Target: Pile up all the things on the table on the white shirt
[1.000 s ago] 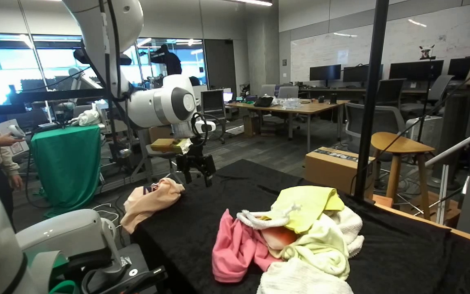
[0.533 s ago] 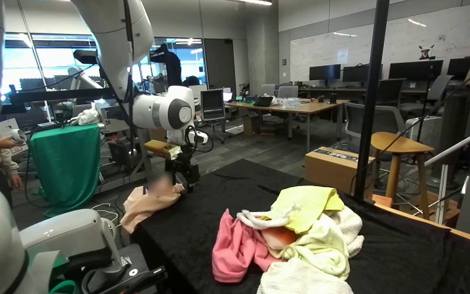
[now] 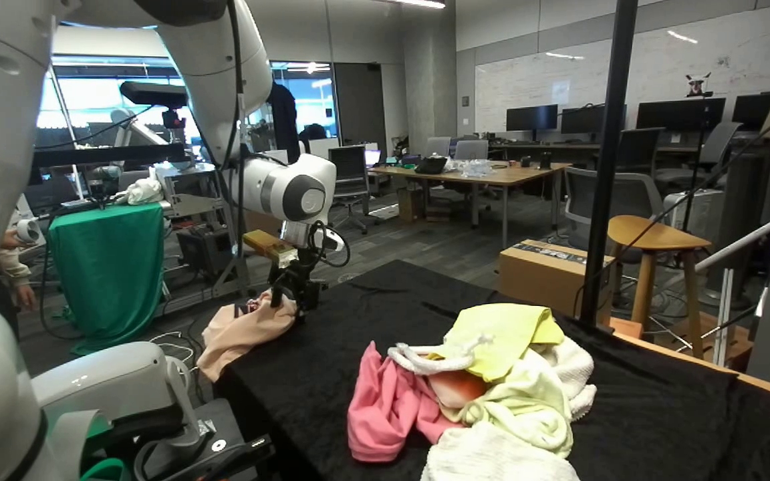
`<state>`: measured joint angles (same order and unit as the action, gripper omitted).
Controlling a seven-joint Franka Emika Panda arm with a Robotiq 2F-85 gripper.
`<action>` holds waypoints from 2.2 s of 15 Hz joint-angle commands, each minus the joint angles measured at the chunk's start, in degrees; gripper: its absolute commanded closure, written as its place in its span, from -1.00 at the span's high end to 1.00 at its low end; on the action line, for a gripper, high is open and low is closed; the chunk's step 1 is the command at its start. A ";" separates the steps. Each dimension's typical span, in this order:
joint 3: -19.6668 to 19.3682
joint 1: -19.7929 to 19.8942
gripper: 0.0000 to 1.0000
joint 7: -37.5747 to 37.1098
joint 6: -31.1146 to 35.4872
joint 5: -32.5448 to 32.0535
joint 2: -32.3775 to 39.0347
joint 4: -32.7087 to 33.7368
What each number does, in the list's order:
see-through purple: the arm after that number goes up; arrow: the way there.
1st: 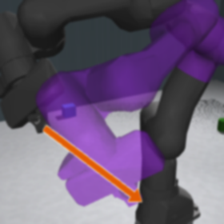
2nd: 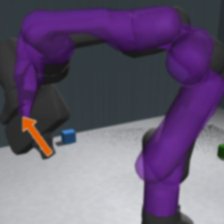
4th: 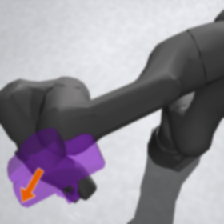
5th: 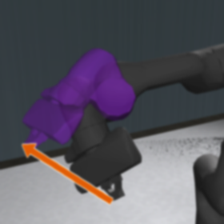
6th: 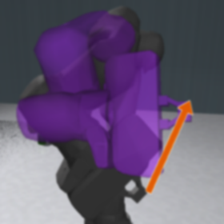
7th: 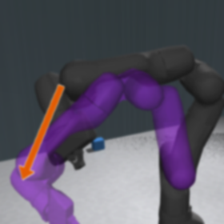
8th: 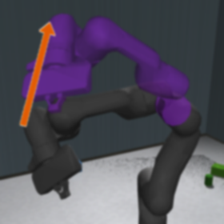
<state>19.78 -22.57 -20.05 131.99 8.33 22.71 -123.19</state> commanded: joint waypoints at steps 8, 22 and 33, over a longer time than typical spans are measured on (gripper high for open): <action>0.03 3.02 1.00 6.95 -9.04 9.79 1.51 4.99; 1.65 3.35 1.00 16.97 -10.48 23.31 1.51 5.85; 1.64 -0.46 1.00 14.63 -6.43 20.36 3.35 4.58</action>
<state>21.13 -22.20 -3.56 124.55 29.97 25.65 -118.56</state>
